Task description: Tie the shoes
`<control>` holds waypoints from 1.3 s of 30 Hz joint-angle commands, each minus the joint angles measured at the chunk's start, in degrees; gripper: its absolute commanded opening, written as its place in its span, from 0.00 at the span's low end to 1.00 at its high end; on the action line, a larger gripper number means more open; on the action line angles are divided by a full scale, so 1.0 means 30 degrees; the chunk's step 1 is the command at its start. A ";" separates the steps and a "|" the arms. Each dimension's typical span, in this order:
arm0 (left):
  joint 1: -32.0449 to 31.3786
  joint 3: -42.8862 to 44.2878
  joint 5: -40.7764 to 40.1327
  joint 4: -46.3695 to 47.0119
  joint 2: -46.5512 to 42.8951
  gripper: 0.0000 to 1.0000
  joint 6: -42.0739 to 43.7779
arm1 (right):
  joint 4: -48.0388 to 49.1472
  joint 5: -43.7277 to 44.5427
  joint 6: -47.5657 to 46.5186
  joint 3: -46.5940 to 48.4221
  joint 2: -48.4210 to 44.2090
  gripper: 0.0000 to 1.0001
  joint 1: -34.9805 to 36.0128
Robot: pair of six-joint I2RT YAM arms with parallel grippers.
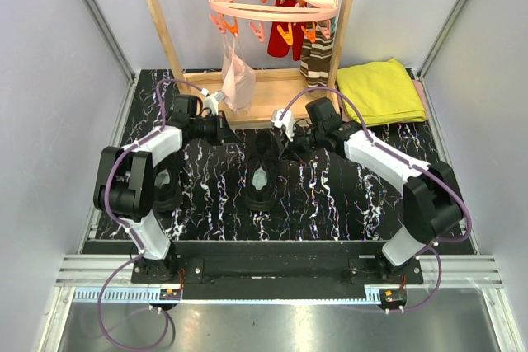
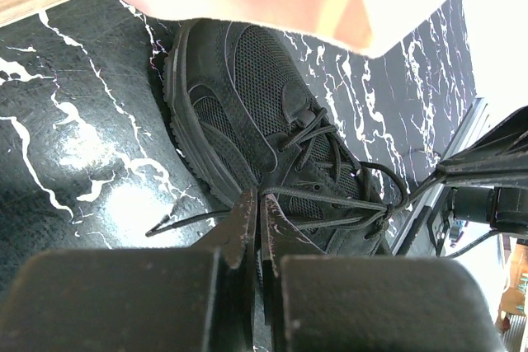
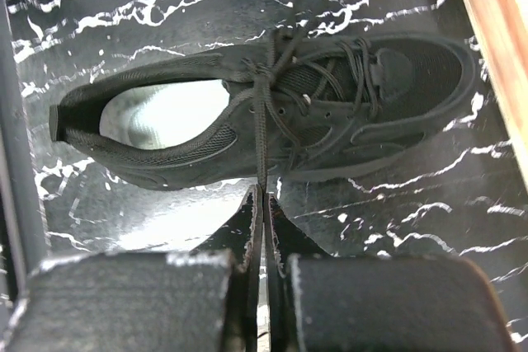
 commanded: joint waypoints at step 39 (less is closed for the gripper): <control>0.1782 0.0238 -0.1971 0.0349 -0.0026 0.00 0.0241 | 0.1745 0.2297 0.4744 -0.2491 0.0020 0.00 -0.2745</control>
